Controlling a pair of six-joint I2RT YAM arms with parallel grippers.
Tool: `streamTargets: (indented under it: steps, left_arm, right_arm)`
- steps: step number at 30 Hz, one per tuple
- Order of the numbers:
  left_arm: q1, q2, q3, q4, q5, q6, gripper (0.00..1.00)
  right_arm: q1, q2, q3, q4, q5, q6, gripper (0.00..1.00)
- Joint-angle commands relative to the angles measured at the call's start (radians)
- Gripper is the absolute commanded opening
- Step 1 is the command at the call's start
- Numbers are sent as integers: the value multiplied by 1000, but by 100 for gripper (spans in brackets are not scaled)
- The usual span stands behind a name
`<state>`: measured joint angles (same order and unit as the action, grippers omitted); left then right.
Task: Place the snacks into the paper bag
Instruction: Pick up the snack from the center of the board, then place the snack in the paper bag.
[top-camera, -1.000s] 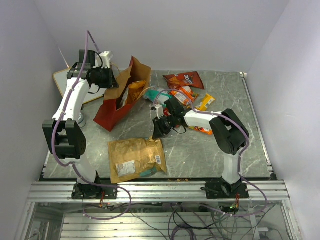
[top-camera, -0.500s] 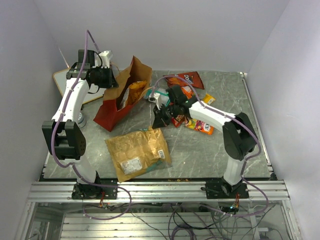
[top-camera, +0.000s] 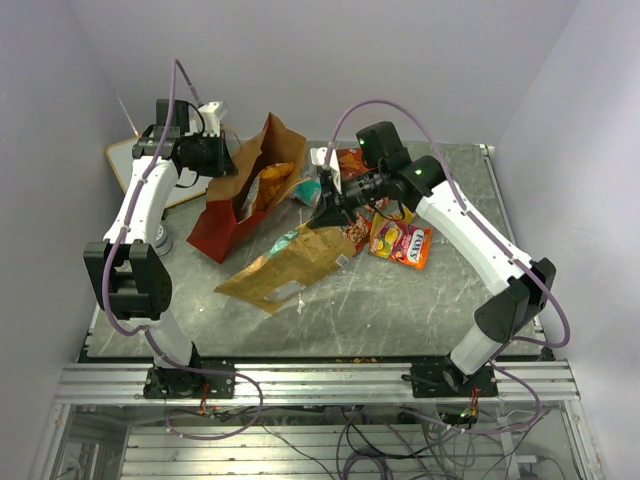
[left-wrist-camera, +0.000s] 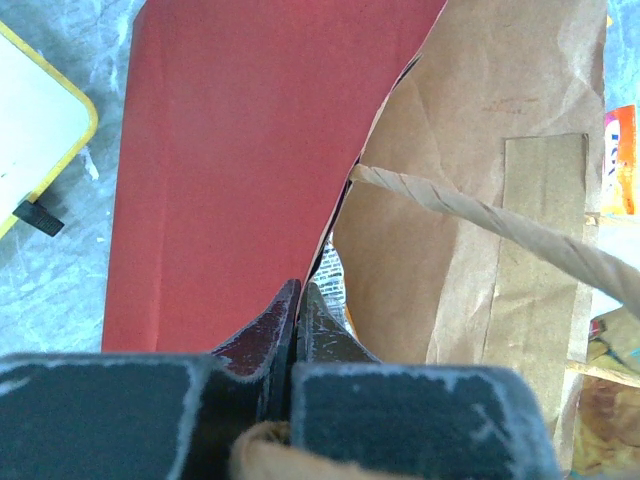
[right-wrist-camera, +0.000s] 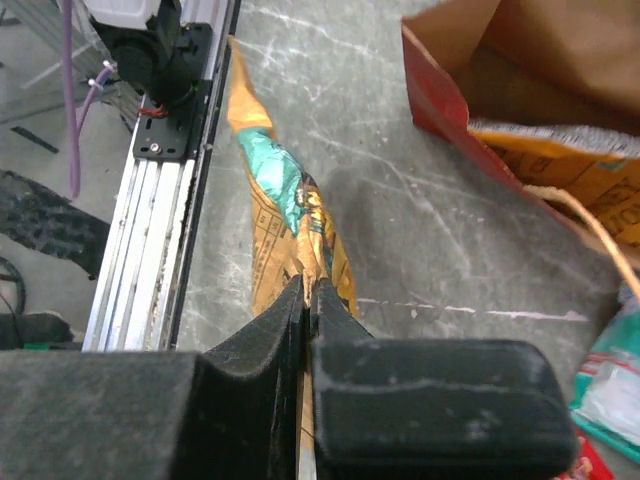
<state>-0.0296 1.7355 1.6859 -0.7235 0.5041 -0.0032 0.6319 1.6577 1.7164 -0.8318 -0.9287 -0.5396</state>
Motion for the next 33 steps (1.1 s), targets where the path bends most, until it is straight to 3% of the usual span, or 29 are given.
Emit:
streamTargets:
  steps: [1,11,20,28,33]
  left_arm:
    - [7,-23,22,-12,48,17,7]
    - [7,-16,31,-34,45,27,7]
    - [5,-2,65,-113,85,82,7]
    - [5,-24,100,-185,166,42,7]
    - [-5,-96,76,-154,184,-6,7]
  right_arm:
    - [-4,-56,132,-97,-42,-56,0]
    - [-5,-43,509,-204,2,-10,0]
    - [-6,2,761,-104,291,106,0]
    - [-25,55,869,-2,504,172,0]
    - [-122,49,909,56,511,263,0]
